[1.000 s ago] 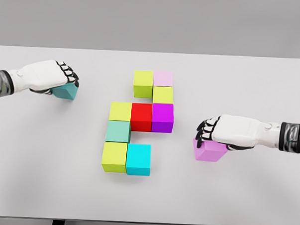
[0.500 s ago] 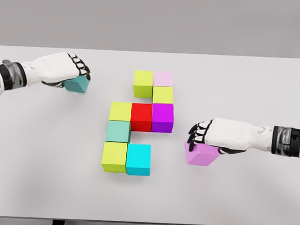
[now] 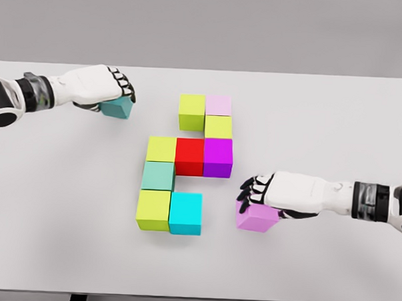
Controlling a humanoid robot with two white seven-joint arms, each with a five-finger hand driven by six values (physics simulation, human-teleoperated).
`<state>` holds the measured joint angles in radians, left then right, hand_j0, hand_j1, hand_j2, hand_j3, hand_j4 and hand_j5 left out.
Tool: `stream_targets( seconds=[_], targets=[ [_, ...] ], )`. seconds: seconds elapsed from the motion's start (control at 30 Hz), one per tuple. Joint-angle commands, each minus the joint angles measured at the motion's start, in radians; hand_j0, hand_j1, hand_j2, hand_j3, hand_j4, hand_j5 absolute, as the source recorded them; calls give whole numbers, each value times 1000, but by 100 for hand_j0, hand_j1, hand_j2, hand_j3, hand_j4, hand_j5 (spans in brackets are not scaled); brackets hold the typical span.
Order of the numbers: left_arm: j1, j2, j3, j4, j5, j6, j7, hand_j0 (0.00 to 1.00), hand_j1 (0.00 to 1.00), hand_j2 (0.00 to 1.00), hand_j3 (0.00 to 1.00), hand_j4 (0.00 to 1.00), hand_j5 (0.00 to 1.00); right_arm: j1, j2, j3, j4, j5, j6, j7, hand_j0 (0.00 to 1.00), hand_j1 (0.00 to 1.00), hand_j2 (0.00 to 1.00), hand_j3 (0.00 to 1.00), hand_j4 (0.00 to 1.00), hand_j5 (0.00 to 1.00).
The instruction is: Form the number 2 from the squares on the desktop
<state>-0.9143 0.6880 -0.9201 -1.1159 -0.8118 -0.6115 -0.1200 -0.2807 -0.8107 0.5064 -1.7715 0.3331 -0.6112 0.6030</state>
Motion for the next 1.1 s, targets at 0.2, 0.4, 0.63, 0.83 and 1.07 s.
stream_targets(
  seconds=[0.2, 0.4, 0.63, 0.83, 1.07],
  targets=[
    [-25, -51, -19, 22, 5, 1, -4, 71, 71, 71, 71, 71, 71, 0, -4, 26, 0, -3, 0, 8, 78, 78, 78, 78, 78, 78],
    [-44, -91, -29, 51, 6, 1, -10, 71, 71, 71, 71, 71, 71, -8, -12, 6, 0, -3, 0, 8, 98, 98, 98, 98, 98, 98],
    [-72, -128, -43, 82, 6, 1, -10, 72, 72, 72, 72, 72, 72, -25, -18, -31, 0, -15, 0, 8, 99, 99, 99, 99, 99, 99],
    [-81, -150, -49, 90, 6, 1, -10, 72, 72, 72, 72, 72, 72, -17, -127, -163, 1, -100, 0, 8, 99, 99, 99, 99, 99, 99],
    [-94, -165, -49, 99, 6, 1, -12, 72, 72, 72, 72, 72, 72, 54, -192, -174, 0, -91, 0, 8, 80, 80, 80, 80, 80, 80]
  ],
)
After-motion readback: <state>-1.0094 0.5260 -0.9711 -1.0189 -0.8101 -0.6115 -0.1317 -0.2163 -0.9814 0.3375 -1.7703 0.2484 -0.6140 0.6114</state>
